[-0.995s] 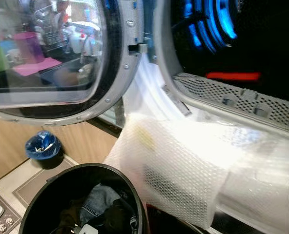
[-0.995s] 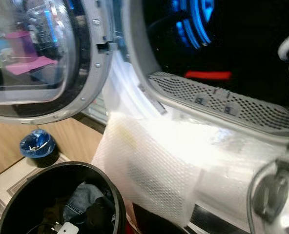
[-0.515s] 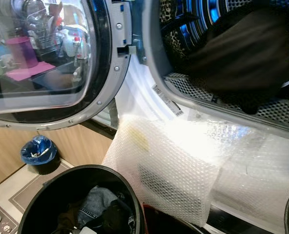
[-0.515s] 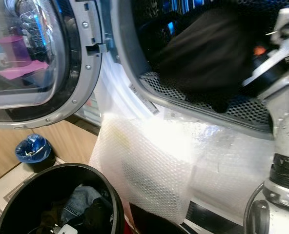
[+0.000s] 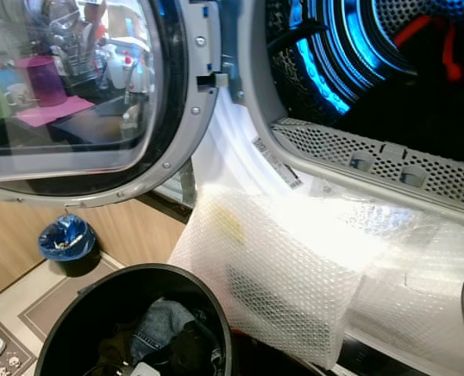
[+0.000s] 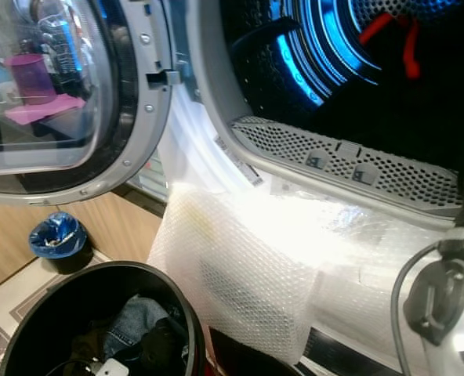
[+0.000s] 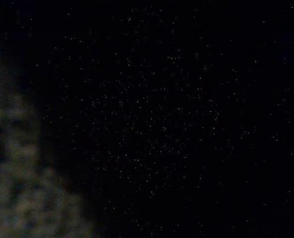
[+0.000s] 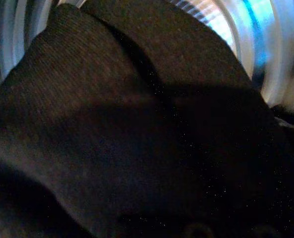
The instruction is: Clothes washing
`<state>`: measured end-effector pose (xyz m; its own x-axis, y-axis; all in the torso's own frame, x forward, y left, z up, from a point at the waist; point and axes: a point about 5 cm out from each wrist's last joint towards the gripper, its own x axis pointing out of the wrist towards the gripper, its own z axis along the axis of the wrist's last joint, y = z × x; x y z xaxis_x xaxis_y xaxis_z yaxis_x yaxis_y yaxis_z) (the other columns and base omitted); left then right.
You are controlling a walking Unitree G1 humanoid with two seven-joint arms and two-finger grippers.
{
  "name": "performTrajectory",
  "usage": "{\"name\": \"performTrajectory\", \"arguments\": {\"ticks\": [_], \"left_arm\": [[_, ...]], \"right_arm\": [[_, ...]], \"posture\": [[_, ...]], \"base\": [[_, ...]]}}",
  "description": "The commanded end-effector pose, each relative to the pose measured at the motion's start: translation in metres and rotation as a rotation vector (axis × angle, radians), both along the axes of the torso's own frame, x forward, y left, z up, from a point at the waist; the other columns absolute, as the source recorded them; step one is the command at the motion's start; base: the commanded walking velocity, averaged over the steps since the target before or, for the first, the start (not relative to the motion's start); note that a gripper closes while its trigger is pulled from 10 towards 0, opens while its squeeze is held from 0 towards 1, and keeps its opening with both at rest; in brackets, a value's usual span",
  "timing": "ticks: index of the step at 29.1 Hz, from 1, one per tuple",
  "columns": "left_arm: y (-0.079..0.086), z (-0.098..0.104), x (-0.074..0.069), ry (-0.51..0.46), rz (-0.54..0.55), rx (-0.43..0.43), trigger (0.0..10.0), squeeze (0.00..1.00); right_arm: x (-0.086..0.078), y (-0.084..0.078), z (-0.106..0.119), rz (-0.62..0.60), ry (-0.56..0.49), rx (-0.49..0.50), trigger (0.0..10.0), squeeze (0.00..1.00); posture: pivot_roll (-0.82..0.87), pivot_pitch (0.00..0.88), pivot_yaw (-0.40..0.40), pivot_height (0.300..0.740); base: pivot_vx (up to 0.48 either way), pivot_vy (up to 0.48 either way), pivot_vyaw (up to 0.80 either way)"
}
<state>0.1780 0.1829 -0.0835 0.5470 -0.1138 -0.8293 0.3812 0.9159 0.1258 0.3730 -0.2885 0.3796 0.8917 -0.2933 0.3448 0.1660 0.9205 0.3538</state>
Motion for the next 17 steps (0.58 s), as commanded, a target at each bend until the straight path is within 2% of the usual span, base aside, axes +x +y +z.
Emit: {"name": "performTrajectory", "arguments": {"ticks": [1,2,5,7,8,9,13,14,16,17], "left_arm": [[-0.017,-0.013,-0.026,0.11,-0.062,-0.047,10.0,0.0],[-0.017,-0.013,-0.026,0.109,-0.06,-0.047,10.0,0.0],[-0.016,-0.013,-0.026,0.108,-0.059,-0.047,10.0,0.0],[-0.017,-0.013,-0.025,0.108,-0.057,-0.049,10.0,0.0],[-0.017,-0.013,-0.025,0.108,-0.057,-0.049,10.0,0.0],[-0.017,-0.013,-0.025,0.108,-0.059,-0.049,10.0,0.0],[-0.017,-0.013,-0.025,0.107,-0.059,-0.049,10.0,0.0],[-0.018,-0.013,-0.025,0.106,-0.06,-0.051,10.0,0.0],[-0.019,-0.013,-0.025,0.106,-0.06,-0.052,10.0,0.0],[-0.019,-0.013,-0.025,0.106,-0.062,-0.051,10.0,0.0]], "right_arm": [[0.006,0.009,-0.014,0.104,0.008,-0.019,10.0,0.0],[0.004,0.02,-0.009,0.183,-0.042,-0.025,10.0,0.0],[0.001,0.035,-0.004,0.325,-0.085,-0.032,10.0,0.0],[-0.005,0.056,0.003,0.499,-0.153,-0.099,10.0,0.0],[-0.005,0.056,0.003,0.499,-0.153,-0.099,10.0,0.0],[-0.008,0.077,0.004,0.66,-0.167,-0.18,10.0,0.0],[-0.008,0.101,0.005,0.82,-0.179,-0.295,10.0,0.0],[-0.001,0.112,0.008,0.834,-0.169,-0.314,10.0,0.31],[0.003,0.116,0.01,0.827,-0.163,-0.322,10.0,0.31],[0.011,0.118,0.012,0.804,-0.126,-0.296,10.0,1.0]], "posture": [[-0.08,0.101,0.048,0.74],[-0.08,0.102,0.047,0.74],[-0.08,0.103,0.047,0.74],[-0.08,0.101,0.045,0.74],[-0.08,0.101,0.045,0.74],[-0.07,0.099,0.041,0.74],[-0.07,0.098,0.04,0.74],[-0.07,0.098,0.04,0.74],[-0.07,0.094,0.035,0.74],[-0.07,0.095,0.036,0.74]], "base": [[0.0,0.0,0.0],[0.0,0.0,0.0],[0.0,0.0,0.0],[0.0,0.0,0.0],[0.0,0.0,0.0],[0.0,0.0,0.0],[0.0,0.0,0.0],[0.0,0.0,0.0],[0.0,0.0,0.0],[0.0,0.0,0.0]]}}
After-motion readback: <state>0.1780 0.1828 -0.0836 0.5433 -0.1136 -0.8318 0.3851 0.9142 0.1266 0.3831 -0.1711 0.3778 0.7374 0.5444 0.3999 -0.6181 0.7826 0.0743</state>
